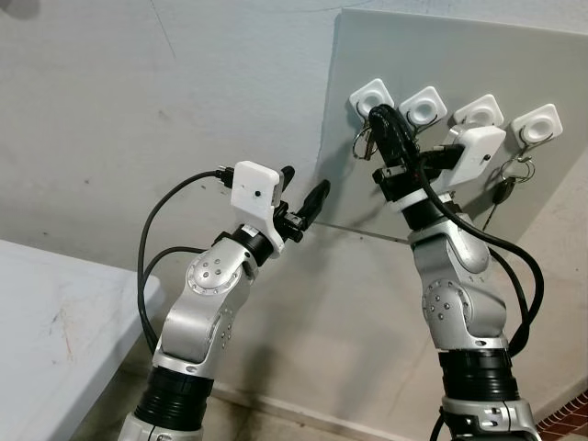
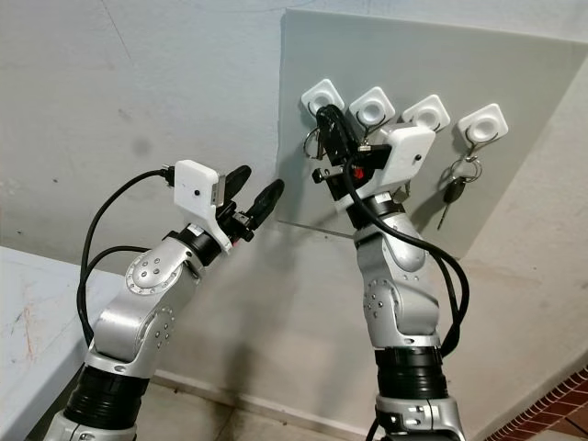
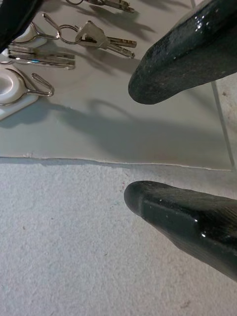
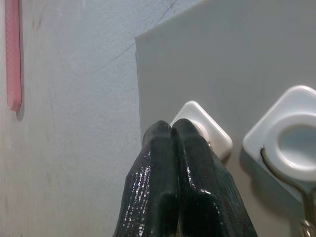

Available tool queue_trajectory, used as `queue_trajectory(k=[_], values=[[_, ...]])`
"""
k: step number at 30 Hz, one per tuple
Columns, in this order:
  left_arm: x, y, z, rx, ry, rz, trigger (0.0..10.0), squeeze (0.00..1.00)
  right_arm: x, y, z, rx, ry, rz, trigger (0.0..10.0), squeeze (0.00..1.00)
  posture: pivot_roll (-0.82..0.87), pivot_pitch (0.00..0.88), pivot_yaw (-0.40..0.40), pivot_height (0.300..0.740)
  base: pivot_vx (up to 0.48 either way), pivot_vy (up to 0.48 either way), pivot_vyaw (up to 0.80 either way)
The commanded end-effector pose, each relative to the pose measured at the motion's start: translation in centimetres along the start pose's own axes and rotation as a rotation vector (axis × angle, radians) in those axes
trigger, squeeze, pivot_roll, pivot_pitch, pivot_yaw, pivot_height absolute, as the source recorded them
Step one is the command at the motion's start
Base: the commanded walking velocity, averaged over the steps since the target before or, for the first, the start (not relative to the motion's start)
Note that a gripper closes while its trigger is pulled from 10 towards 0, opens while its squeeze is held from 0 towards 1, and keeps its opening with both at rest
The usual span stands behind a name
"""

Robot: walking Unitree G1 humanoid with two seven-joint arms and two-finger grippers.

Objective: Hang keys on a hook

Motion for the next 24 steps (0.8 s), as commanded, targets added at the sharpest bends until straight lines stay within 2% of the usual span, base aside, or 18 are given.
queue_trajectory(k=[1,14,19,23,24], values=[[-0.5,-0.2,1.0,-0.028,-0.008,-0.016,10.0,0.0,-0.2,-0.4,0.5,-0.024,-0.006,-0.005,10.0,0.0,-0.01,0.0,-0.05,0.74,0.0,0.0,0.0],[-0.4,-0.1,1.1,-0.036,0.01,-0.001,10.0,0.0,-0.7,-1.6,0.0,0.006,0.003,-0.123,10.0,0.0,0.0,0.0,-0.062,0.74,0.0,0.0,0.0],[-0.2,-0.1,1.2,-0.039,0.021,0.008,10.0,0.0,-1.2,-1.5,-0.2,0.028,0.033,-0.192,10.0,0.0,0.0,0.0,-0.062,0.74,0.0,0.0,0.0],[-0.2,-0.1,1.3,-0.041,0.023,0.013,10.0,0.0,-1.2,-1.2,-0.4,0.041,0.026,-0.204,10.0,0.0,0.0,0.0,-0.063,0.74,0.0,0.0,0.0],[-0.1,-0.1,1.3,-0.042,0.028,0.017,10.0,0.0,-1.0,-0.9,-0.6,0.051,0.0,-0.2,10.0,0.0,0.0,0.0,-0.06,0.74,0.0,0.0,0.0]])
Point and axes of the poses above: a point about 5 cm out from each wrist's last joint towards the gripper, its own y axis pointing back from the gripper into the wrist, its own z axis along the axis of the wrist's last joint, x = y × z, the point moved 4 cm from there along -y, pointing out of the wrist towards the gripper, and after that the axes turned 11 degrees about y, right-handed, at the moved point
